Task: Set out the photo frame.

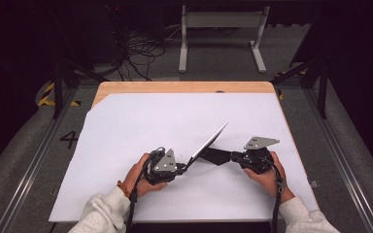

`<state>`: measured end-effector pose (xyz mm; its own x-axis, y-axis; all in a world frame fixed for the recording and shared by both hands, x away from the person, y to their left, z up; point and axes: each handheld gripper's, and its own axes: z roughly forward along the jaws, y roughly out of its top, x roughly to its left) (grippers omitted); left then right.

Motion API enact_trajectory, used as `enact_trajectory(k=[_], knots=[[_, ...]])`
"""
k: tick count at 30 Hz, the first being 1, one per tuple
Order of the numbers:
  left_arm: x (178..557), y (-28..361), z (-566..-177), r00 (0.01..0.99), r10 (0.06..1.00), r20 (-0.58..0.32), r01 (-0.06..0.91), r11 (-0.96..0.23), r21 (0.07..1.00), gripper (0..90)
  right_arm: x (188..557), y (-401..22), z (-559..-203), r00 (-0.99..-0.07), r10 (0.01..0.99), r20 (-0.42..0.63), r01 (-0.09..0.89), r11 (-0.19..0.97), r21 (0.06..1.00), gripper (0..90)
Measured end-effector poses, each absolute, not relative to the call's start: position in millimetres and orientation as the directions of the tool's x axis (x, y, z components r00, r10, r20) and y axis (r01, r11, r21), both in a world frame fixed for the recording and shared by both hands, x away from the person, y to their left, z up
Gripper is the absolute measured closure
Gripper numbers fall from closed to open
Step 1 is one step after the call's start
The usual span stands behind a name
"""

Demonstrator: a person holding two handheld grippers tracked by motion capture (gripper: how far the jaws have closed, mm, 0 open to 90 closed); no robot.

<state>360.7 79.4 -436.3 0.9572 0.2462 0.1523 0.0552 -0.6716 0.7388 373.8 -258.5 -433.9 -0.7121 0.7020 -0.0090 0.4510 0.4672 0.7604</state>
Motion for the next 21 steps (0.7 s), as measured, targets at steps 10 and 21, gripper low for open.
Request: enact_trajectory(k=[10, 21], knots=[[359.2, 78.2, -439.5, 0.959, 0.232, 0.165, 0.044, -0.693, 0.719, 81.6, 357.5, -254.3, -415.6, -0.721, 0.692, -0.035, 0.38, 0.437, 0.815, 84.6], [359.9, 75.7, -440.8, 0.957, 0.241, 0.163, 0.051, -0.691, 0.721, 81.8, 351.3, -226.3, -403.0, -0.757, 0.652, -0.05, 0.29, 0.403, 0.868, 89.9]])
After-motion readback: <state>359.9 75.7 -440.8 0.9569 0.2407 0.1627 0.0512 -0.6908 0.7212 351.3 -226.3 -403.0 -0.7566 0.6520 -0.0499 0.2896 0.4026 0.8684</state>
